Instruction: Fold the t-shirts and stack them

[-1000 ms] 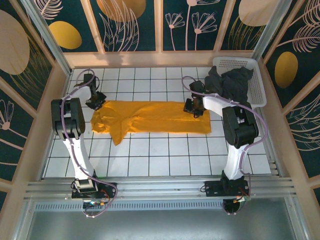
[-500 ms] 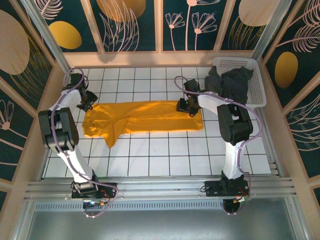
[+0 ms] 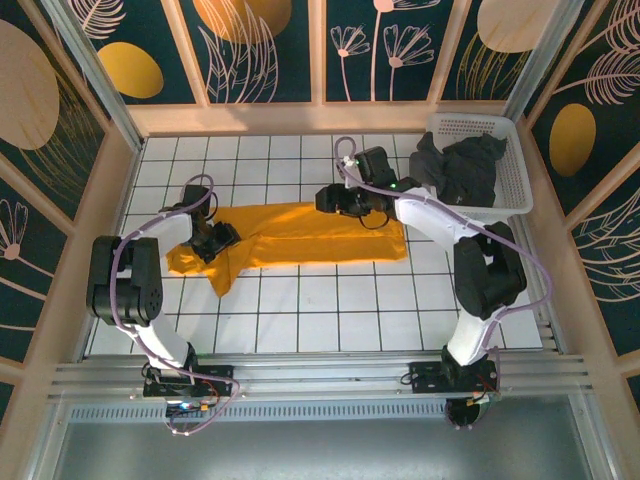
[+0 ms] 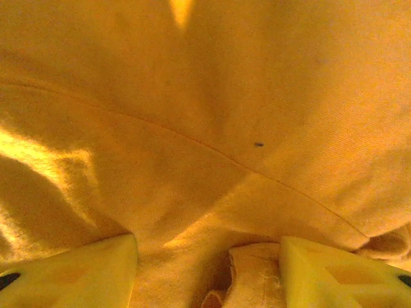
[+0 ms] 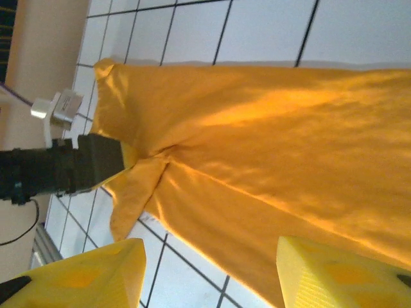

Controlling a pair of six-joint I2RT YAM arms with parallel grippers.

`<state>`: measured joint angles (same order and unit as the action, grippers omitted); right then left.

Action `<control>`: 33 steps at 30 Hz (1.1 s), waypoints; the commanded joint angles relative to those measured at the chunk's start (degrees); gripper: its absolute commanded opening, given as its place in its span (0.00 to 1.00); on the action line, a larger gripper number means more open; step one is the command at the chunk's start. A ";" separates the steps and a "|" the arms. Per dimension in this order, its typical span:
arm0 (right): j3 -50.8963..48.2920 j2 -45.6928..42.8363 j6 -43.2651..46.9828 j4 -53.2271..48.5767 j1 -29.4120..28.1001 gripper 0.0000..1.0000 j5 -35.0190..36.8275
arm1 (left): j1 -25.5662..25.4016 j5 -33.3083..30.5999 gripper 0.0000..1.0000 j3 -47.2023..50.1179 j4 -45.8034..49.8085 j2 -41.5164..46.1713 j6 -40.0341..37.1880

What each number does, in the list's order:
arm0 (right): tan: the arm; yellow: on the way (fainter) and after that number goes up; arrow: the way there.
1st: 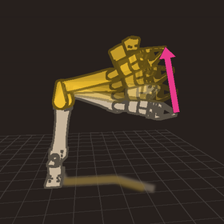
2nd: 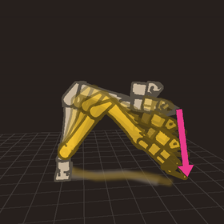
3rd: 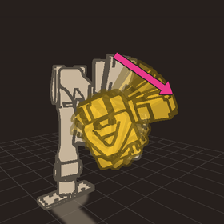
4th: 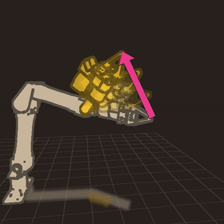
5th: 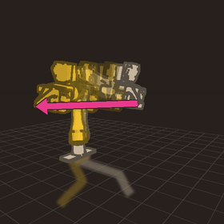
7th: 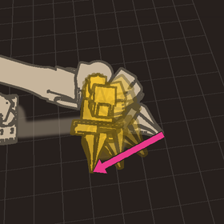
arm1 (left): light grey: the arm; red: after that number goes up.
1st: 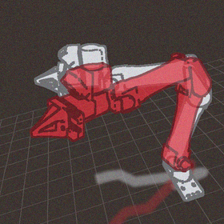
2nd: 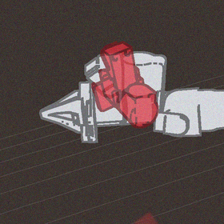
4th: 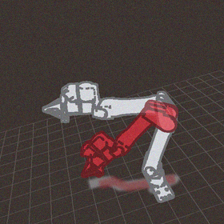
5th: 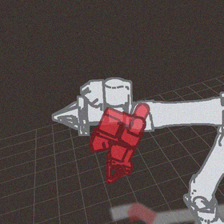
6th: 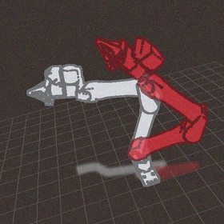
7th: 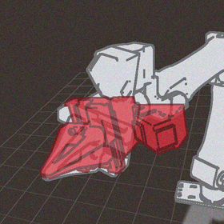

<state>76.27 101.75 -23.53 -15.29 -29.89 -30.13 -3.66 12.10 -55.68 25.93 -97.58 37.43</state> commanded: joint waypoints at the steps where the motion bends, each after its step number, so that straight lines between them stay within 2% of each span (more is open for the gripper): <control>1: -2.15 -1.12 -2.57 1.73 -0.95 0.57 -2.14 | -0.24 2.91 0.59 1.94 -2.38 2.35 -2.14; 8: -3.05 -1.22 -3.10 2.10 -1.05 0.57 -1.78 | -0.91 0.75 0.57 1.37 -2.44 4.70 -1.09; 16: -3.41 -1.11 -3.37 2.20 -1.05 0.56 -1.60 | -2.38 3.54 0.57 2.50 -5.22 3.24 -1.37; 21: -3.23 -1.32 -3.59 2.19 -1.08 0.56 -1.77 | -2.83 4.01 0.46 3.71 -7.29 2.52 -1.55; 28: -3.23 -1.43 -3.32 1.87 -1.05 0.56 -1.86 | -3.91 5.22 0.38 4.28 -7.65 3.30 -1.37; 33: -3.33 -1.31 -3.28 1.84 -1.03 0.56 -1.77 | -7.60 6.78 0.35 5.56 -7.83 4.83 0.26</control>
<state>73.69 101.73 -26.33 -14.33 -30.81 -31.16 -9.02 16.75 -51.18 18.61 -94.43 36.67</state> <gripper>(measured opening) 0.563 0.355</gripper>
